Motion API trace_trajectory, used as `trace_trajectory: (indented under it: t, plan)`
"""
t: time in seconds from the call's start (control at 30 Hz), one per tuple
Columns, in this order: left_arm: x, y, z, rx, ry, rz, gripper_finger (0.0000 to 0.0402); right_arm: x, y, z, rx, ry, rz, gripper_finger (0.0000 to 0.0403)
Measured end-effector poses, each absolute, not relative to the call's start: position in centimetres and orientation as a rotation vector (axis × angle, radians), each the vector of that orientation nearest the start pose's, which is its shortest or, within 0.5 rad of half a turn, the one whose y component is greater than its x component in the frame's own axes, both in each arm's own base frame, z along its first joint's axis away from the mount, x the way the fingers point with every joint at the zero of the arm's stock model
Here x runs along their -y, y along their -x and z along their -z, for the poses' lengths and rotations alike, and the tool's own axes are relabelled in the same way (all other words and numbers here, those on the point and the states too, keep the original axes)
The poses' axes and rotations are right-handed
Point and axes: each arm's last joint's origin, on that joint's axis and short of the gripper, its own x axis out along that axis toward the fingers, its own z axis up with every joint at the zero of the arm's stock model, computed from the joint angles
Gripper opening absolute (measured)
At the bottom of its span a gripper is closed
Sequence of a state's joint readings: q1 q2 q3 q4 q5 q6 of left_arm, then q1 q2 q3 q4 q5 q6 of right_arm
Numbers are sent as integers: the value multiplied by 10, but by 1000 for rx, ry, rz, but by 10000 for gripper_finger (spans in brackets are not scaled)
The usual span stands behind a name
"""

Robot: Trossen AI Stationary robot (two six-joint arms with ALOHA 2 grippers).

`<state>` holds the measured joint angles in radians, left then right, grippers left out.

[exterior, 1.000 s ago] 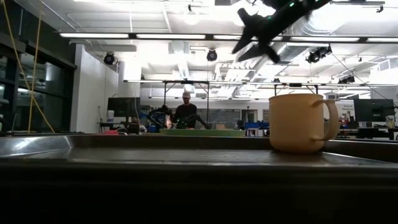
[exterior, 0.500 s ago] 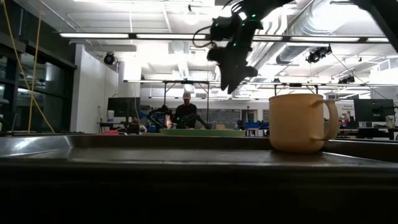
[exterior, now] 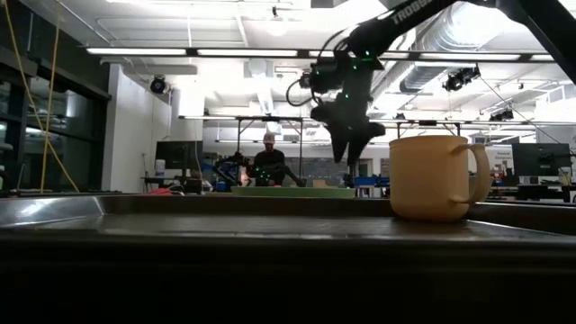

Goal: Set up tray
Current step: Put the green plate to the bottom of the orange mug on the brown serving tray

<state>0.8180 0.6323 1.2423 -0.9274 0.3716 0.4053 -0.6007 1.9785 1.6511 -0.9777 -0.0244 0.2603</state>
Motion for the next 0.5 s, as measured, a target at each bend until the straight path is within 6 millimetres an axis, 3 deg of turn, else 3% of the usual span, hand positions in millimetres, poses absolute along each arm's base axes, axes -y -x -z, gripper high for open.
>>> trace_trajectory:
  t: [0.2,0.5]
  plan:
    - [-39,-51,-419,-354,-223,-378,62,232,-323,-215,-1197,-675,726,248]
    - [-39,-51,-419,-355,-222,-378,62,230,-317,-188,-1176,-753,765,254]
